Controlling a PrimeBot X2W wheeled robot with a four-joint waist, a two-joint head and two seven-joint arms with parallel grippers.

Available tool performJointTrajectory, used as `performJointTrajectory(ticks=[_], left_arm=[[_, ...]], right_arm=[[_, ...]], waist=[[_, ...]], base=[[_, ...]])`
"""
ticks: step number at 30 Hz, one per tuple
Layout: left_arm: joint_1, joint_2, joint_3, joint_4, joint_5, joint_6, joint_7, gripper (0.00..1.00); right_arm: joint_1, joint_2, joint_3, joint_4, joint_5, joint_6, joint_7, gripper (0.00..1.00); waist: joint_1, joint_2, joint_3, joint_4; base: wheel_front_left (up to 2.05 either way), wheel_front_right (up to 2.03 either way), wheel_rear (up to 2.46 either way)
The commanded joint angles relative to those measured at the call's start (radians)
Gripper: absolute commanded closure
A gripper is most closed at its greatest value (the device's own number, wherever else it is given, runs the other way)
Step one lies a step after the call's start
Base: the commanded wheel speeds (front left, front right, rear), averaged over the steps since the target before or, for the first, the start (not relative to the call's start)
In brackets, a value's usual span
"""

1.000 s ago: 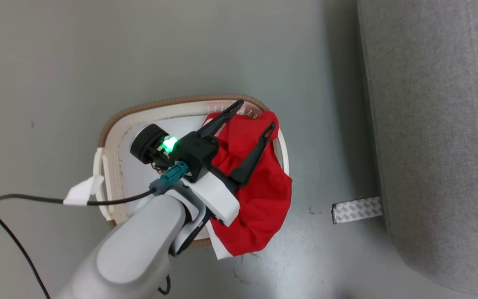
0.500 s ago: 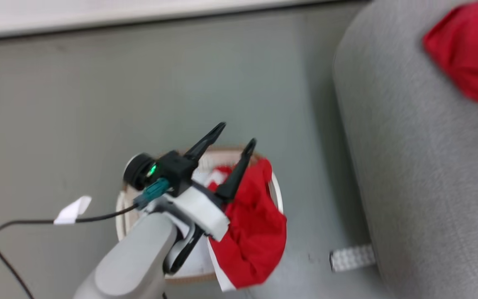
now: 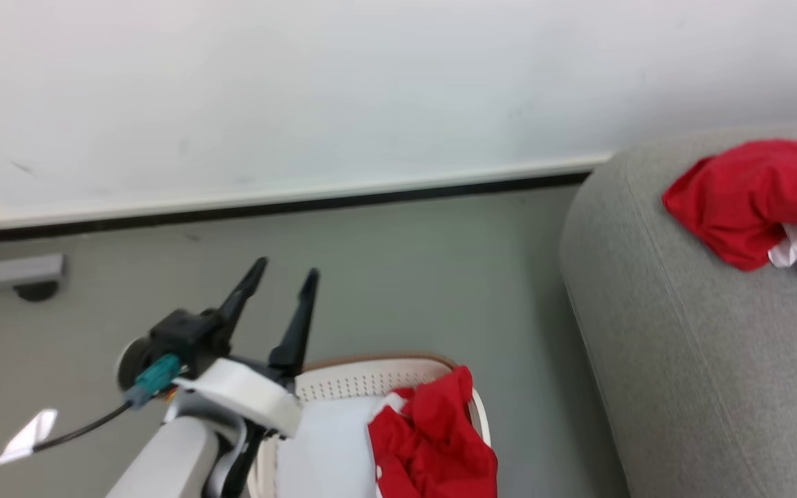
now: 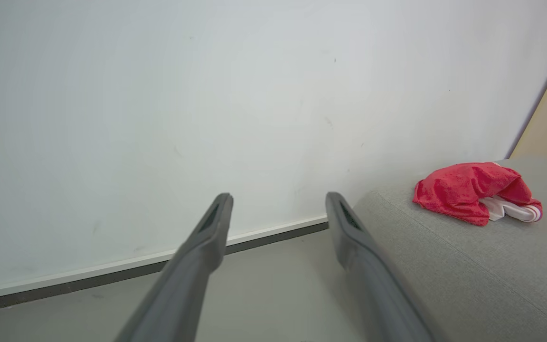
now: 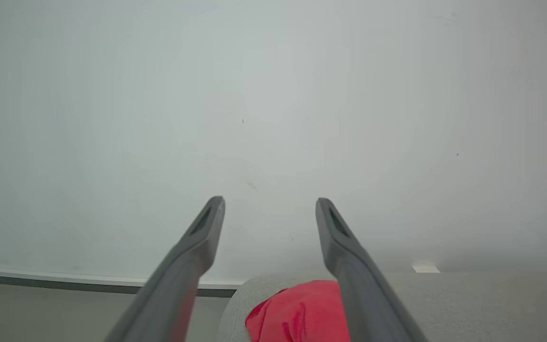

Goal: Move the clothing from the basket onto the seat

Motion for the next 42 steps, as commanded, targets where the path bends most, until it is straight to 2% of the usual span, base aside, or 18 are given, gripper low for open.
performJointTrajectory(ticks=[1, 6, 12, 18, 24, 27, 35, 42], left_arm=[[0.023, 0.008, 0.012, -0.004, -0.010, 0.006, 0.000, 0.00], [0.108, 0.008, 0.087, -0.025, -0.002, 0.025, -0.001, 0.00], [0.209, -0.013, 0.174, -0.037, 0.007, 0.030, -0.001, 0.00], [0.293, -0.050, 0.270, -0.054, 0.048, 0.035, -0.001, 0.00], [0.367, -0.098, 0.346, -0.091, 0.127, 0.024, -0.001, 0.00], [0.393, -0.124, 0.368, -0.097, 0.170, 0.004, -0.001, 0.00], [0.419, -0.182, 0.421, -0.095, 0.244, -0.038, -0.001, 0.00], [0.398, -0.205, 0.452, -0.080, 0.281, -0.072, -0.001, 0.00]], right_arm=[[0.041, 0.006, -0.005, -0.003, -0.006, -0.002, -0.022, 0.00], [0.180, 0.060, -0.064, -0.051, -0.079, -0.002, -0.118, 0.00], [0.367, 0.154, -0.193, -0.179, -0.205, -0.002, -0.134, 0.00], [0.588, 0.305, -0.367, -0.362, -0.369, -0.002, -0.135, 0.00], [0.749, 0.443, -0.458, -0.475, -0.502, -0.002, -0.135, 0.00], [0.795, 0.488, -0.484, -0.484, -0.541, -0.002, -0.135, 0.00], [0.846, 0.558, -0.488, -0.430, -0.637, -0.002, -0.135, 0.00], [0.826, 0.581, -0.481, -0.396, -0.668, -0.002, -0.135, 0.00]], waist=[[0.0003, 0.0000, -0.043, 0.028], [0.0003, 0.0000, -0.091, 0.046], [0.0003, 0.0000, -0.121, 0.052], [0.0003, 0.0000, -0.136, 0.056], [0.0003, 0.0000, -0.141, 0.057], [0.0003, 0.0000, -0.137, 0.058], [0.0003, 0.0000, -0.133, 0.063], [0.0003, 0.0000, -0.130, 0.062]], base=[[0.00, 0.00, 0.00], [0.00, 0.00, 0.00], [0.00, 0.00, 0.00], [0.00, 0.00, 0.00], [0.00, 0.00, 0.00], [0.00, 0.00, 0.00], [0.00, 0.00, 0.00], [0.00, 0.00, 0.00]])
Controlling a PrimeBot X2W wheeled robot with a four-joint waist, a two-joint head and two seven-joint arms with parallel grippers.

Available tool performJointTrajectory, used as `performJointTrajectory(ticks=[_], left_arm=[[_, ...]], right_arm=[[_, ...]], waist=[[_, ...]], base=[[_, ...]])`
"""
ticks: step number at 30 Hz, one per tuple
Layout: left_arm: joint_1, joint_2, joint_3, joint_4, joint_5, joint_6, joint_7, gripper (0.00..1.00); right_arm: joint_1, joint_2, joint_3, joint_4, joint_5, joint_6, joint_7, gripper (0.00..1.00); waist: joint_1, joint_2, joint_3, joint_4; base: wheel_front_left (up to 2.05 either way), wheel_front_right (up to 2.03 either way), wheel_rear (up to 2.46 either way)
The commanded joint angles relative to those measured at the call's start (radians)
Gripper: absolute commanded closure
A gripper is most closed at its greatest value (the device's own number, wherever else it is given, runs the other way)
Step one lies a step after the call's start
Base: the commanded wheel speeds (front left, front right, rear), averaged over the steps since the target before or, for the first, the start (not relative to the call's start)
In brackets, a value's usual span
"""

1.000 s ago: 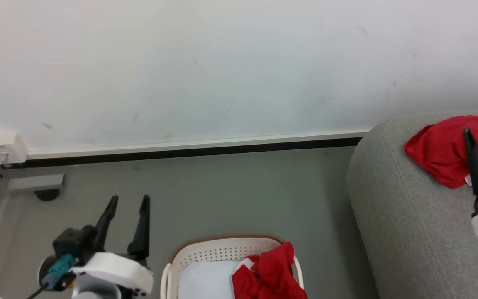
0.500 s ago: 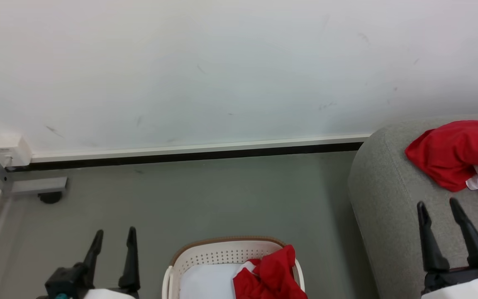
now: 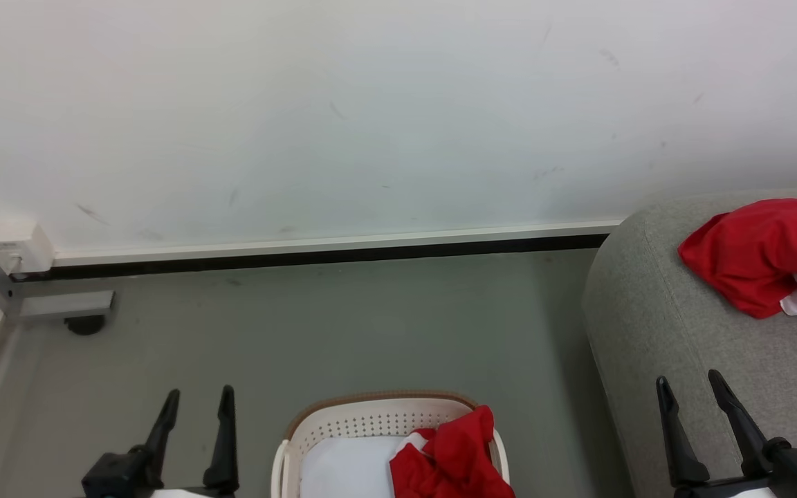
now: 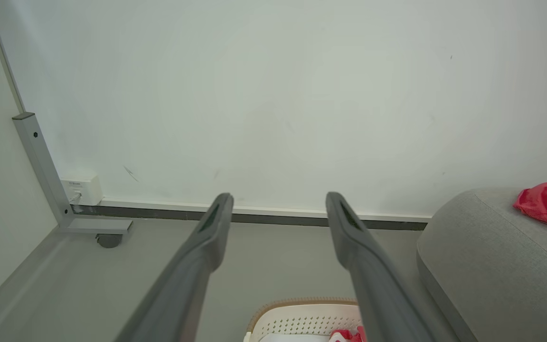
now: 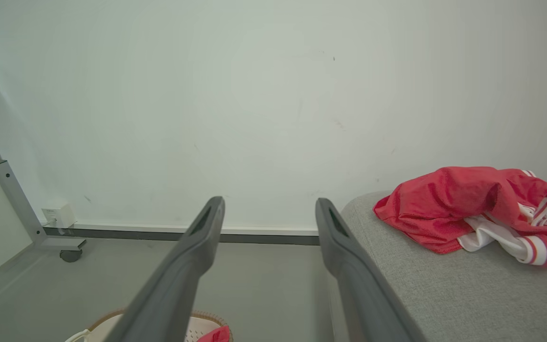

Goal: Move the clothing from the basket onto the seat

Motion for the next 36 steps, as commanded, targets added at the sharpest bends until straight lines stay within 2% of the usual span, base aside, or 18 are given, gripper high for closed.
performJointTrajectory(ticks=[1, 17, 36], left_arm=[[-0.011, -0.002, 0.007, 0.004, 0.019, -0.006, -0.001, 0.00], [-0.022, -0.019, 0.042, 0.019, 0.043, -0.044, -0.001, 0.00], [-0.031, -0.021, 0.035, 0.035, 0.026, -0.048, -0.001, 0.00]], right_arm=[[-0.014, 0.000, 0.002, 0.005, -0.010, -0.002, -0.003, 0.00], [-0.023, -0.001, 0.015, 0.023, -0.010, -0.002, -0.003, 0.00], [-0.035, -0.003, 0.021, 0.034, 0.005, -0.002, -0.003, 0.00]], waist=[[0.0000, -0.0001, 0.001, 0.000], [0.0000, -0.0001, 0.008, -0.001], [0.0000, -0.0001, 0.013, -0.016]], base=[[0.00, 0.00, 0.00], [0.00, 0.00, 0.00], [0.00, 0.00, 0.00]])
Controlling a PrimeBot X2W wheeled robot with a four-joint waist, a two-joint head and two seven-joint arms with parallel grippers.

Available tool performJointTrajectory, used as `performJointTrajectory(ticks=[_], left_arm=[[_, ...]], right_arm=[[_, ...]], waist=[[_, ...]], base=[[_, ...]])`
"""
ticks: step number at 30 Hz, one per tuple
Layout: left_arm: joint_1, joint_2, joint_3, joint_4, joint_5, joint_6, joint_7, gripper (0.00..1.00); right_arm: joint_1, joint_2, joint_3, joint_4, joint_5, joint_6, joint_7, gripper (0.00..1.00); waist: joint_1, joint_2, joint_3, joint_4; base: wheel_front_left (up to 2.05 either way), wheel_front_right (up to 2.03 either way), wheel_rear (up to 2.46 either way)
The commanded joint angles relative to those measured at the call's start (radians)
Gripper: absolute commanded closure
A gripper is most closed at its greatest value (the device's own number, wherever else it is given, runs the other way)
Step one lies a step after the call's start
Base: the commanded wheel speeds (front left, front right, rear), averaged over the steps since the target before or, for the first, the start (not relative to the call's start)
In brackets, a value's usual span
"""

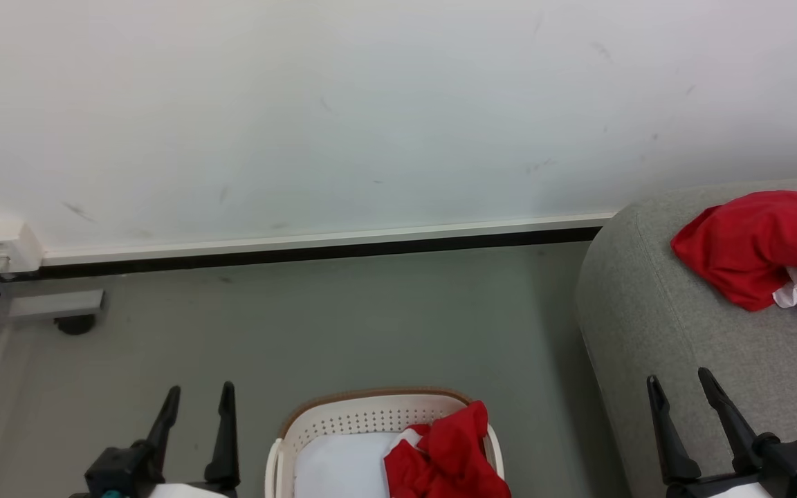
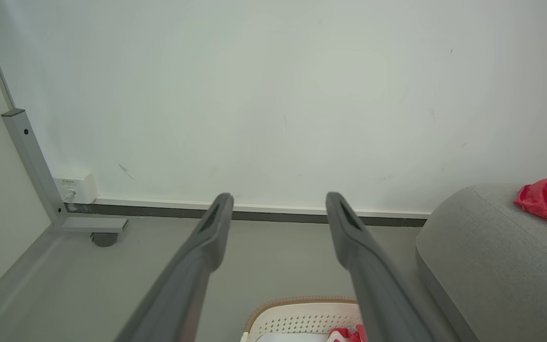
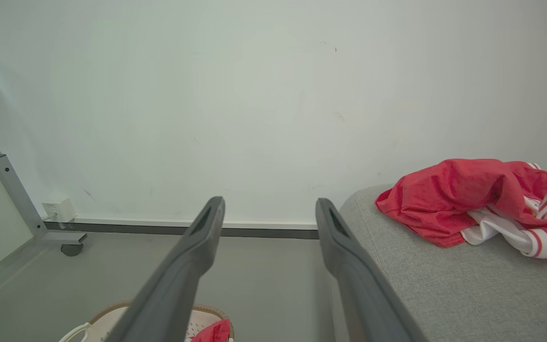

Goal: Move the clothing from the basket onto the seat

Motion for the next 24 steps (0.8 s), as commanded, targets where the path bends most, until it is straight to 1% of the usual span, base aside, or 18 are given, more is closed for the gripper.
performJointTrajectory(ticks=[1, 6, 15, 21, 24], left_arm=[[-0.007, 0.002, -0.002, 0.003, -0.008, 0.001, -0.001, 0.00], [-0.010, 0.002, -0.009, 0.003, -0.012, 0.005, -0.001, 0.00], [-0.037, 0.002, -0.030, 0.016, 0.005, -0.007, -0.001, 0.00], [-0.084, 0.003, -0.041, 0.038, 0.033, -0.023, -0.001, 0.00], [-0.108, 0.017, -0.049, 0.063, 0.047, -0.032, -0.001, 0.00]], right_arm=[[-0.013, -0.007, -0.002, 0.003, 0.004, -0.002, -0.003, 0.00], [-0.020, -0.015, 0.001, 0.006, 0.006, -0.002, -0.003, 0.00], [-0.050, -0.018, 0.002, 0.001, 0.011, -0.002, -0.003, 0.00], [-0.090, -0.022, -0.003, -0.007, 0.006, -0.002, -0.003, 0.00], [-0.113, -0.022, 0.000, -0.008, 0.011, -0.002, -0.003, 0.00]], waist=[[0.0000, -0.0001, 0.002, -0.002], [0.0000, -0.0001, 0.011, -0.017], [0.0000, -0.0001, 0.060, -0.057], [0.0000, -0.0001, 0.133, -0.099], [0.0000, -0.0001, 0.172, -0.124]], base=[[0.00, 0.00, 0.00], [0.00, 0.00, 0.00], [0.00, 0.00, 0.00], [0.00, 0.00, 0.00], [0.00, 0.00, 0.00]])
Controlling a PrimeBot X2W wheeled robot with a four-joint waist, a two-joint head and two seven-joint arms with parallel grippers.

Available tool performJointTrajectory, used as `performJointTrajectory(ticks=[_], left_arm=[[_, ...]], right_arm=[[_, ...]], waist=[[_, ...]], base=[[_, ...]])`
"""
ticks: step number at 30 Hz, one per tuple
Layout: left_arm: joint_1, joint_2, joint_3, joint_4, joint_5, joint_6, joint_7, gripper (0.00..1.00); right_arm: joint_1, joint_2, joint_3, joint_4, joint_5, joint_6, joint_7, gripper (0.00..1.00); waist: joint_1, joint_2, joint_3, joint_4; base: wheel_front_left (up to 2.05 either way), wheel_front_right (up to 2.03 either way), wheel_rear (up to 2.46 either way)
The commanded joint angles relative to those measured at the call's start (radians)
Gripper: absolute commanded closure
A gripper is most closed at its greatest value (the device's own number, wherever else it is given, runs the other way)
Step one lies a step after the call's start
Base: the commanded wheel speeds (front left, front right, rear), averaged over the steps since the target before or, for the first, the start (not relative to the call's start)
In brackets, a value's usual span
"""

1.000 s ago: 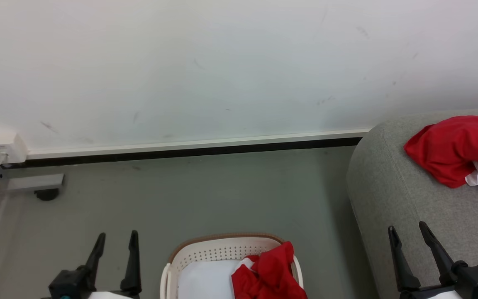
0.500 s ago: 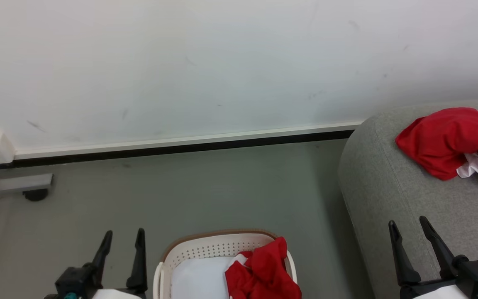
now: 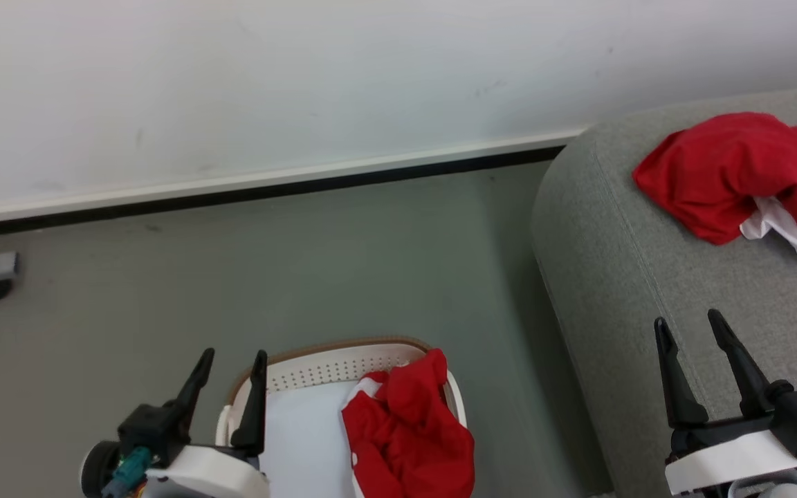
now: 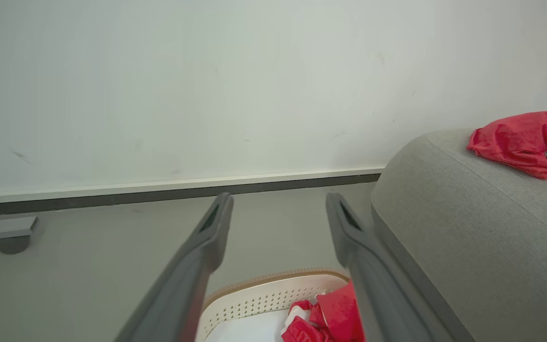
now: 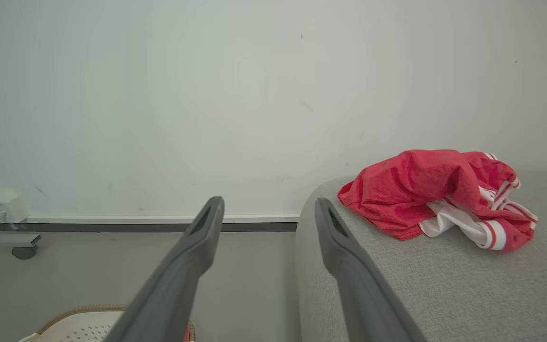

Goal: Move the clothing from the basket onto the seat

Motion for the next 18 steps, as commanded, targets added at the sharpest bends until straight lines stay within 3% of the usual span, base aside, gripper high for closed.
performJointTrajectory(ticks=[1, 11, 18], left_arm=[[-0.021, 0.014, -0.001, 0.008, 0.020, -0.003, -0.001, 0.00], [-0.160, 0.062, -0.055, 0.112, 0.060, -0.018, -0.001, 0.00], [-0.301, 0.081, -0.116, 0.271, 0.086, -0.023, 0.009, 0.00]], right_arm=[[-0.020, -0.005, -0.003, -0.007, 0.004, -0.002, -0.003, 0.00], [-0.120, 0.018, -0.027, -0.057, 0.012, -0.002, -0.003, 0.00], [-0.178, 0.025, -0.051, -0.083, 0.008, -0.002, -0.003, 0.00]], waist=[[-0.0001, 0.0000, 0.043, -0.031], [-0.0001, 0.0000, 0.212, -0.098], [-0.0001, 0.0000, 0.331, -0.114]], base=[[0.00, 0.00, 0.00], [0.00, 0.00, 0.00], [0.00, 0.00, 0.00]])
